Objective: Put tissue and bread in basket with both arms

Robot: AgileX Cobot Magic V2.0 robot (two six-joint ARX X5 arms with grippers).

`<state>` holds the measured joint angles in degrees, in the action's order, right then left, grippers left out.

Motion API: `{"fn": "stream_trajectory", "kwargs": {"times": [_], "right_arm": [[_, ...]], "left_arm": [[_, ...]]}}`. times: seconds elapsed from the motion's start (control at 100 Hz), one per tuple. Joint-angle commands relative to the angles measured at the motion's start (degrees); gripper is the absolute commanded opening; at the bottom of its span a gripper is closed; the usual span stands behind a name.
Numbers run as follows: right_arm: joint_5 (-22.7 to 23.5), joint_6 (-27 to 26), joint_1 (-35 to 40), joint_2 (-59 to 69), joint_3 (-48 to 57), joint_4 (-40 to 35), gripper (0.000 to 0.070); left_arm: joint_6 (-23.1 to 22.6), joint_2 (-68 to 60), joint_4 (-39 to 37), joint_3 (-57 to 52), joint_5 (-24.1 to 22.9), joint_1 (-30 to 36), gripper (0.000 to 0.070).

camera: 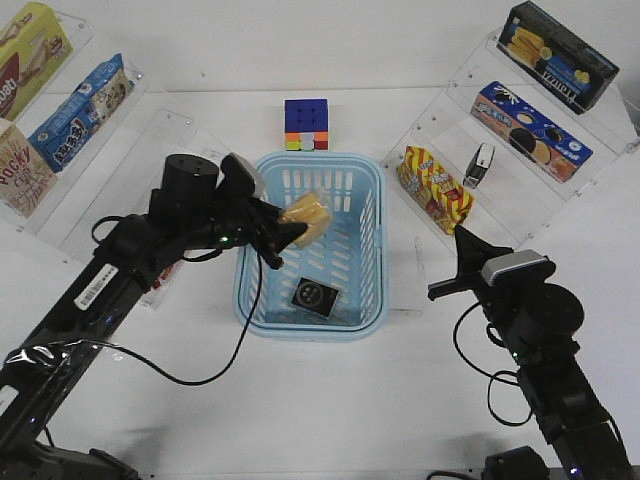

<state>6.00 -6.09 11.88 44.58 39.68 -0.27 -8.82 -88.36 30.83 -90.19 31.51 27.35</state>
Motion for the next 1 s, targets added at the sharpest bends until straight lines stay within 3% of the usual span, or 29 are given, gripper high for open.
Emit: {"fn": "stream_trajectory", "kwargs": {"times": [0.0, 0.26, 0.31, 0.38, 0.58, 0.64, 0.72, 0.84, 0.99], "right_arm": [[-0.02, -0.55, 0.11, 0.11, 0.72, 0.85, 0.0000], [-0.07, -0.17, 0.09, 0.09, 0.72, 0.94, 0.0000], [-0.09, 0.15, 0.09, 0.09, 0.72, 0.94, 0.0000], [-0.35, 0.31, 0.09, 0.09, 0.72, 0.94, 0.0000], [-5.70, 0.35, 0.09, 0.09, 0.72, 0.72, 0.0000], [-6.08, 0.33, 0.09, 0.09, 0.72, 0.72, 0.0000], [-6.10, 0.33, 0.09, 0.09, 0.72, 0.72, 0.0000], [-6.05, 0.33, 0.09, 0.11, 0.72, 0.66, 0.0000], [-6.01, 0.33, 0.11, 0.09, 0.72, 0.68, 0.0000]], "left_arm": [[0.33, -1.38, -0.70, -1.40, 0.42, 0.33, 0.0335], [0.39, 1.66, 1.53, -4.81, -1.09, -1.53, 0.0301], [0.46, 3.26, 2.69, -6.29, -4.04, -2.38, 0.0207], [0.48, 5.88, 4.09, -8.00, -10.12, -3.48, 0.0000], [0.87, 16.13, 11.10, -8.52, -28.70, -6.69, 0.0000], [1.29, 19.32, 13.77, -7.89, -31.47, -7.85, 0.0000], [3.04, 24.22, 15.08, -4.42, -31.82, -9.73, 0.0000], [4.04, 33.48, 7.13, 9.55, -33.16, -12.94, 0.0000], [4.20, 45.07, -15.98, 33.94, -33.64, -15.30, 0.0000]]}}
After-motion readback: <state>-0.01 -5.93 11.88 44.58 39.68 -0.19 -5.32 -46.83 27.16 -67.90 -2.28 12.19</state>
